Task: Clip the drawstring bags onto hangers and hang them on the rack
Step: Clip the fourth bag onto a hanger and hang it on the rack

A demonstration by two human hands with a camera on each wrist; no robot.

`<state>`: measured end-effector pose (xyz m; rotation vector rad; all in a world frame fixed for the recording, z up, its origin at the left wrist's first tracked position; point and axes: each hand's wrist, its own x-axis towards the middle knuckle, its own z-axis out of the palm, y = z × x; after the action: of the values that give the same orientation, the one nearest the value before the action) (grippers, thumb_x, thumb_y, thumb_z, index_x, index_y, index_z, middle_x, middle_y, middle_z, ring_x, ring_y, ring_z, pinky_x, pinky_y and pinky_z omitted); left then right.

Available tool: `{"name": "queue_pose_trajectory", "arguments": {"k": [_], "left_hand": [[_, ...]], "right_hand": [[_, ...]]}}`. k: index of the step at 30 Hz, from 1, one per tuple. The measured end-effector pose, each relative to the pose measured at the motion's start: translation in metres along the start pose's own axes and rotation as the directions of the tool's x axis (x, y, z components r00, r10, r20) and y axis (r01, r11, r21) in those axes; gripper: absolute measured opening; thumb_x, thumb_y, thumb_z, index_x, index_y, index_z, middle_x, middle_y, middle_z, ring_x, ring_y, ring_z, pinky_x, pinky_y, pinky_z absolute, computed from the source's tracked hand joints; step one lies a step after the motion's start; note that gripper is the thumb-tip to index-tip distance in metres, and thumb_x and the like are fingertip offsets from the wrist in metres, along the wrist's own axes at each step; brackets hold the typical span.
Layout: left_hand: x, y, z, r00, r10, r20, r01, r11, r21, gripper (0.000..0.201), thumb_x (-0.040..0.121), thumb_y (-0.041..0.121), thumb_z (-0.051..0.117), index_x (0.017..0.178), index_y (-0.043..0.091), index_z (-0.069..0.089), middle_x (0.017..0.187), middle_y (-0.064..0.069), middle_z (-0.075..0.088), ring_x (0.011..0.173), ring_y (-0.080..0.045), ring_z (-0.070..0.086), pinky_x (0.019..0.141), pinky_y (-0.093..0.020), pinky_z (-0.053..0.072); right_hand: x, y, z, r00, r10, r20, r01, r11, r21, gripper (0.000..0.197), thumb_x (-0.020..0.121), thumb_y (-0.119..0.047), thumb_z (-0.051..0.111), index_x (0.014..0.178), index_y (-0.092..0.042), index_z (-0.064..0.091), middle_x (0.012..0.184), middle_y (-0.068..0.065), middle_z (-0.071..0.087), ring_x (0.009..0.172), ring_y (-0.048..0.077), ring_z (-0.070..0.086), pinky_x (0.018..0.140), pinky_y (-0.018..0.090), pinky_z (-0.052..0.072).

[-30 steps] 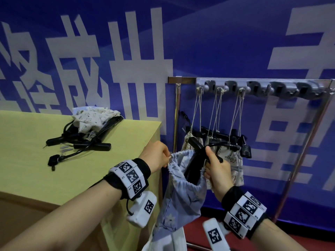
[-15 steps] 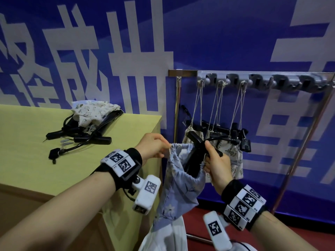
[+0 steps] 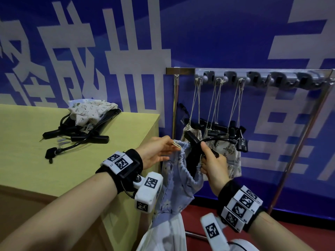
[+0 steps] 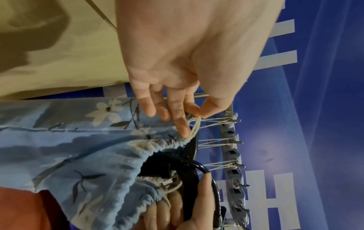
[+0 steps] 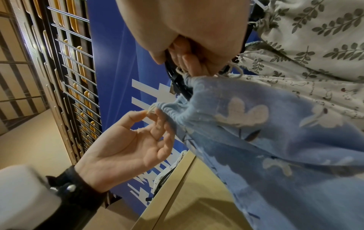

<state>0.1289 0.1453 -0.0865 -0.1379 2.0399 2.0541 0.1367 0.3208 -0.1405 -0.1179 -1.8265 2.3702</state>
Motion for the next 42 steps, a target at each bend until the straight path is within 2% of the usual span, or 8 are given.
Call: {"name": "queue_pose_trajectory", "arguments": {"k": [7, 14, 19, 24, 27, 32, 38, 42], "left_hand": [[-0.005, -0.003, 0.006, 0.999, -0.037, -0.030, 0.043, 0.970, 0.240, 0.022, 0.081, 0.002, 0.056, 0.062, 0.014, 0.055, 0.062, -0.001, 0.052, 0.056, -0.010, 0.048, 0.054, -0.020, 0.043], [-0.004, -0.012, -0.006, 0.998, -0.012, -0.061, 0.039, 0.883, 0.467, 0.011, 0.085, 0.016, 0.065, 0.075, 0.015, 0.061, 0.065, 0.000, 0.053, 0.053, -0.009, 0.045, 0.042, -0.013, 0.037], [-0.007, -0.001, -0.013, 0.998, -0.040, -0.047, 0.051, 0.967, 0.248, 0.022, 0.090, 0.027, 0.062, 0.070, 0.018, 0.064, 0.064, 0.006, 0.059, 0.051, -0.003, 0.049, 0.055, -0.019, 0.039], [-0.006, 0.016, -0.030, 0.991, -0.019, -0.133, 0.046, 0.978, 0.206, 0.021, 0.093, 0.025, 0.058, 0.075, 0.014, 0.063, 0.074, -0.003, 0.064, 0.066, -0.012, 0.056, 0.058, -0.022, 0.045], [-0.007, 0.023, -0.045, 0.982, -0.013, -0.189, 0.056, 0.973, 0.223, 0.022, 0.094, 0.024, 0.055, 0.075, 0.014, 0.062, 0.072, -0.003, 0.068, 0.066, -0.013, 0.059, 0.059, -0.023, 0.046], [-0.004, 0.025, -0.049, 0.977, -0.079, -0.197, 0.071, 0.996, -0.049, 0.026, 0.091, 0.019, 0.049, 0.065, 0.016, 0.051, 0.066, -0.003, 0.058, 0.061, -0.014, 0.053, 0.055, -0.023, 0.043], [0.001, 0.031, -0.040, 0.974, -0.102, -0.201, 0.009, 0.909, -0.416, 0.026, 0.089, 0.017, 0.048, 0.064, 0.016, 0.047, 0.048, 0.001, 0.050, 0.058, -0.015, 0.045, 0.063, -0.027, 0.043], [0.003, 0.031, -0.042, 0.975, -0.112, -0.190, 0.017, 0.898, -0.440, 0.027, 0.093, 0.020, 0.048, 0.066, 0.016, 0.048, 0.043, 0.005, 0.040, 0.051, -0.009, 0.038, 0.059, -0.023, 0.040]], "right_hand": [[-0.005, 0.002, 0.004, 0.999, -0.006, 0.044, 0.005, 1.000, 0.019, 0.044, 0.090, -0.035, 0.063, 0.057, -0.020, 0.038, 0.044, -0.010, 0.033, 0.038, 0.005, 0.033, 0.040, 0.018, 0.029], [-0.004, 0.004, 0.004, 0.998, 0.012, 0.059, -0.012, 1.000, -0.004, 0.034, 0.089, -0.038, 0.064, 0.071, -0.013, 0.049, 0.046, -0.011, 0.036, 0.040, 0.004, 0.035, 0.039, 0.018, 0.030], [-0.001, -0.001, -0.003, 0.978, 0.057, 0.203, -0.050, 0.998, -0.040, 0.028, 0.090, -0.033, 0.063, 0.069, -0.017, 0.055, 0.048, -0.010, 0.036, 0.042, 0.007, 0.032, 0.045, 0.023, 0.024], [0.010, -0.010, -0.020, 0.968, 0.096, 0.231, -0.032, 0.963, -0.267, 0.040, 0.094, -0.050, 0.049, 0.094, -0.014, 0.066, 0.053, -0.010, 0.037, 0.044, 0.005, 0.032, 0.047, 0.022, 0.026], [0.014, -0.018, -0.038, 0.981, 0.025, 0.194, 0.074, 0.871, -0.486, 0.041, 0.095, -0.056, 0.039, 0.101, -0.026, 0.066, 0.071, -0.015, 0.061, 0.061, -0.002, 0.052, 0.061, 0.022, 0.038], [0.025, -0.024, -0.063, 0.972, -0.130, 0.195, 0.228, 0.719, -0.657, 0.046, 0.101, -0.045, 0.034, 0.093, -0.015, 0.068, 0.060, -0.008, 0.050, 0.055, 0.008, 0.045, 0.057, 0.025, 0.032], [0.036, -0.021, -0.072, 0.978, 0.112, 0.177, 0.011, 0.816, -0.579, 0.054, 0.095, -0.056, 0.040, 0.061, -0.014, 0.042, 0.047, -0.002, 0.034, 0.043, 0.015, 0.029, 0.048, 0.029, 0.027], [0.032, -0.019, -0.078, 0.950, 0.200, 0.242, -0.116, 0.941, -0.319, 0.037, 0.098, -0.043, 0.040, 0.076, -0.015, 0.050, 0.058, 0.000, 0.033, 0.044, 0.011, 0.024, 0.045, 0.024, 0.022]]}}
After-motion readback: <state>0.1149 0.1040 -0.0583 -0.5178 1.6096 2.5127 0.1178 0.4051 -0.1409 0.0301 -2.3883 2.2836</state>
